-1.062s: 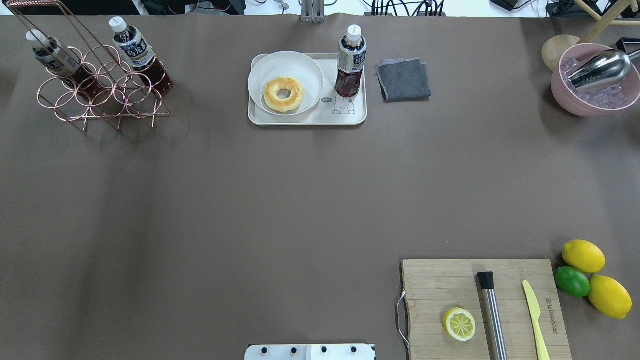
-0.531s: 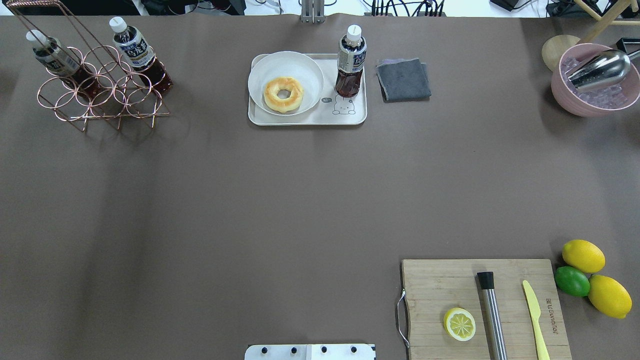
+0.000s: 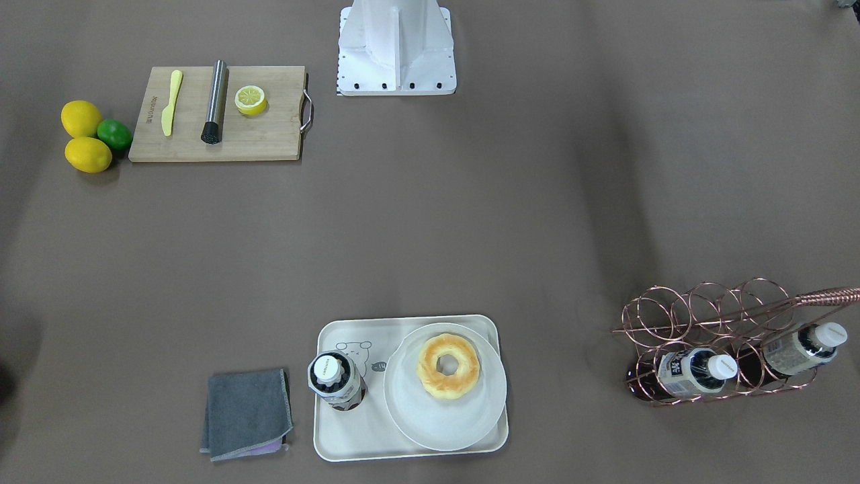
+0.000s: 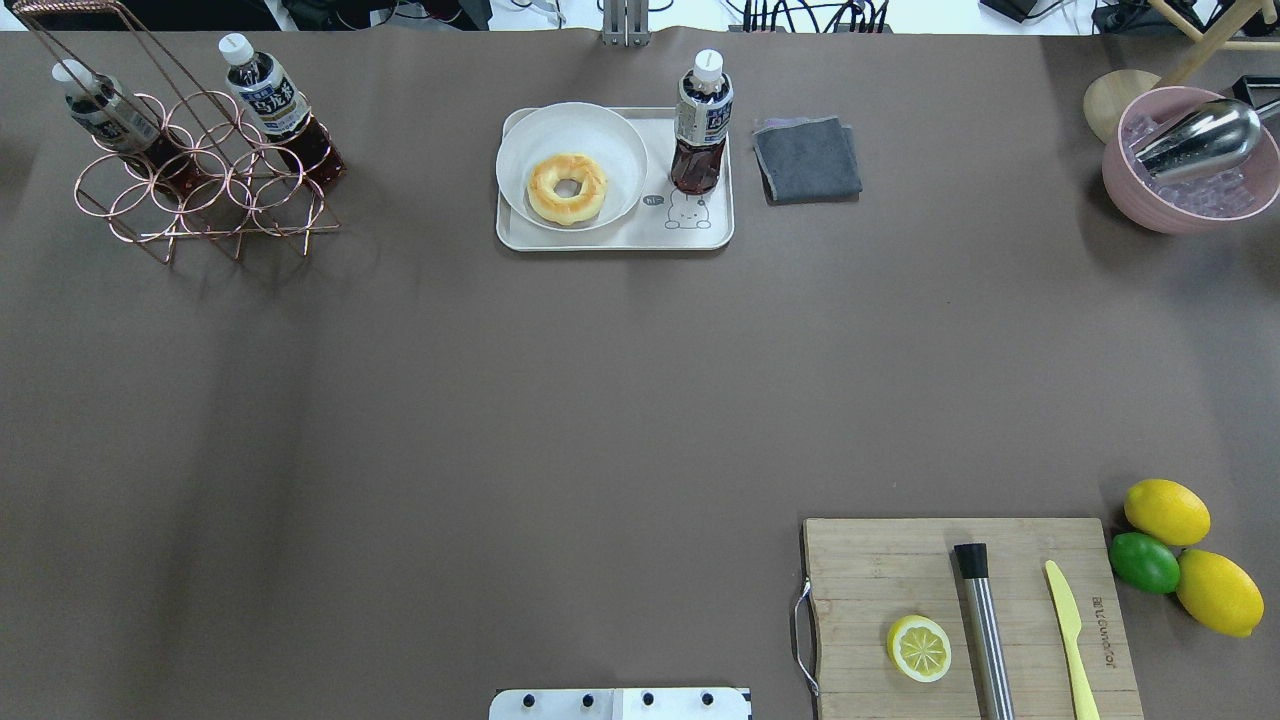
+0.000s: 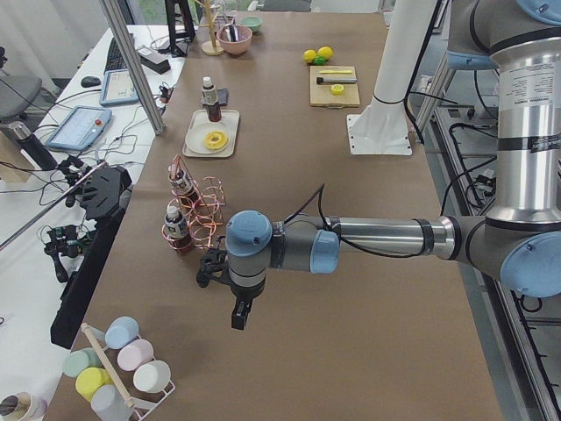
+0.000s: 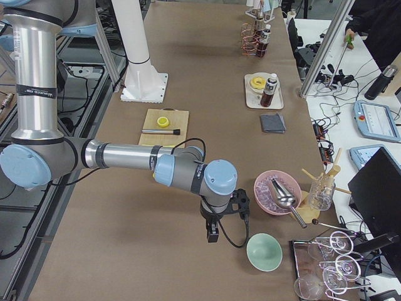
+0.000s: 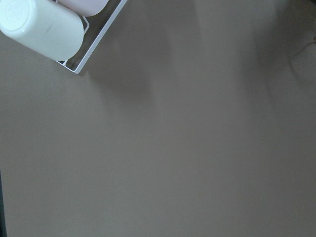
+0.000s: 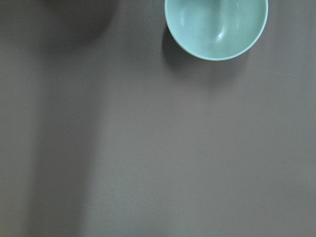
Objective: Place tea on tray
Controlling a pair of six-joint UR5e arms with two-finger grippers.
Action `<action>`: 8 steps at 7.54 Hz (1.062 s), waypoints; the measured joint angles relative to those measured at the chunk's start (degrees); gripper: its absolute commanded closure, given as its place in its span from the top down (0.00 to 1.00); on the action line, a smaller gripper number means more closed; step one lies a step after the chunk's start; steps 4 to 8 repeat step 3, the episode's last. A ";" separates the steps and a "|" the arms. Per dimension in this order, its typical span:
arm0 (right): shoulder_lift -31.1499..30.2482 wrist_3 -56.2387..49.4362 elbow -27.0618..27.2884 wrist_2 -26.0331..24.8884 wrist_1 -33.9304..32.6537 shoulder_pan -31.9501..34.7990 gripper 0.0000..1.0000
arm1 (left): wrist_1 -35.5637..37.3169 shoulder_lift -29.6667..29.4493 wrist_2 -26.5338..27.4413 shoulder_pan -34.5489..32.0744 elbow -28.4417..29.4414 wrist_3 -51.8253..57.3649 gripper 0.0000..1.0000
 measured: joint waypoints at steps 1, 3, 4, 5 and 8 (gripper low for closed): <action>0.03 0.01 -0.03 0.00 0.02 0.00 1.00 | 0.00 -0.05 0.00 0.00 0.00 0.05 0.98; 0.11 0.01 -0.01 0.06 0.05 -0.01 1.00 | -0.01 -0.13 0.00 0.00 -0.01 0.26 0.98; 0.11 0.01 -0.01 0.06 0.05 -0.01 1.00 | -0.01 -0.13 0.00 0.00 -0.01 0.26 0.98; 0.11 0.01 -0.01 0.06 0.05 -0.01 1.00 | -0.01 -0.13 0.00 0.00 -0.01 0.26 0.98; 0.11 0.01 -0.01 0.06 0.05 -0.01 1.00 | -0.01 -0.13 0.00 0.00 -0.01 0.26 0.98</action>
